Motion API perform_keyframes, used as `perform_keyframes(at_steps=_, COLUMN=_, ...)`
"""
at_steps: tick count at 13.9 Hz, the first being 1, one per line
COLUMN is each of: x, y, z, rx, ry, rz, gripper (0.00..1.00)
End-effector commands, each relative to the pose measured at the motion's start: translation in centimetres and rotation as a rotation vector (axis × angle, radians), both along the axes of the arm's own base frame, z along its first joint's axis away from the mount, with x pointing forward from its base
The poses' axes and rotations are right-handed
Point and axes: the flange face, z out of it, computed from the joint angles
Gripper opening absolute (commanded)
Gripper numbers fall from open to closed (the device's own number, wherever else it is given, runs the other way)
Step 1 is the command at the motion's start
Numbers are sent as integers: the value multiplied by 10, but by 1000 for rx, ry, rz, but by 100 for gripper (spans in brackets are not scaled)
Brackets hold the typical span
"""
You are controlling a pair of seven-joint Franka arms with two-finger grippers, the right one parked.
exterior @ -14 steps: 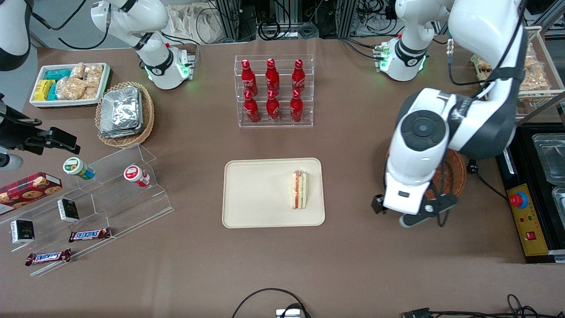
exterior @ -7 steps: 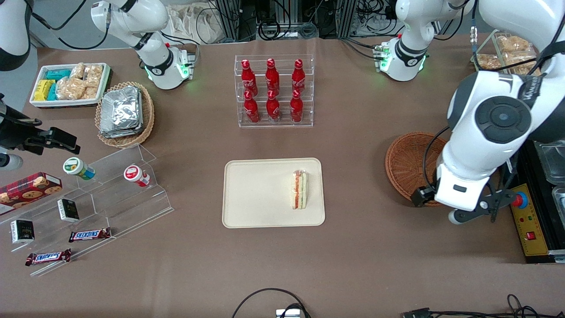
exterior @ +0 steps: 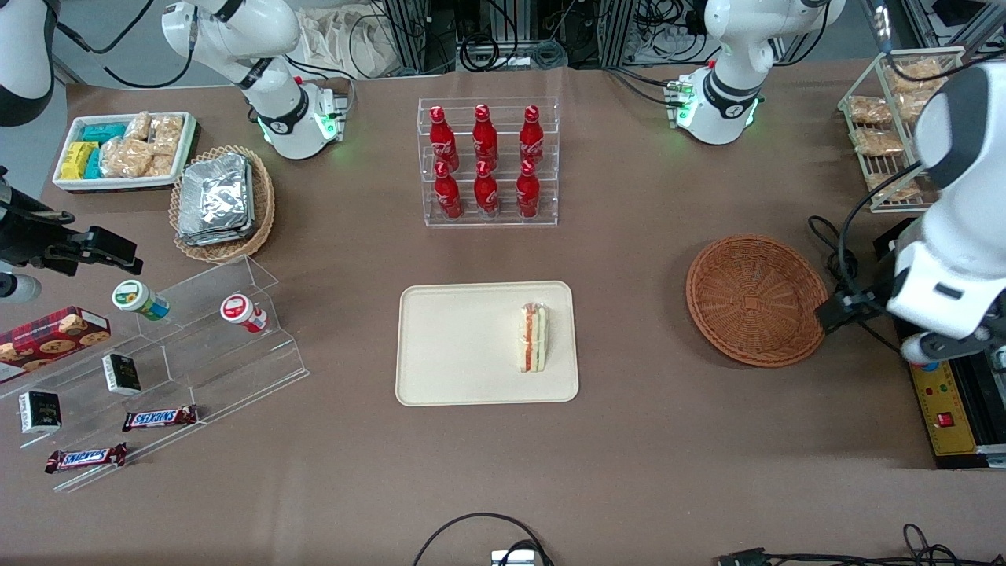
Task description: Place sandwich from basket to tray
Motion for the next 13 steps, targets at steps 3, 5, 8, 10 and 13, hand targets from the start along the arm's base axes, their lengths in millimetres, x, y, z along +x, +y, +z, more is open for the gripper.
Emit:
perform_keyframes(at_steps=3, x=-54, y=49, z=47, rx=-52, ry=44, rz=-142, gripper=100)
perform_keyframes(at_steps=5, x=-70, y=54, z=62, rx=-61, ry=61, rz=-176, gripper=100)
perform_keyframes(at_steps=8, x=-80, y=50, z=71, rx=-64, ry=75, rz=-184, gripper=100)
perform_keyframes(at_steps=10, x=-85, y=45, z=77, rx=-68, ry=70, rz=-189, gripper=100)
perform_keyframes(at_steps=13, x=-87, y=39, z=77, rx=-68, ry=79, rz=-201, gripper=100)
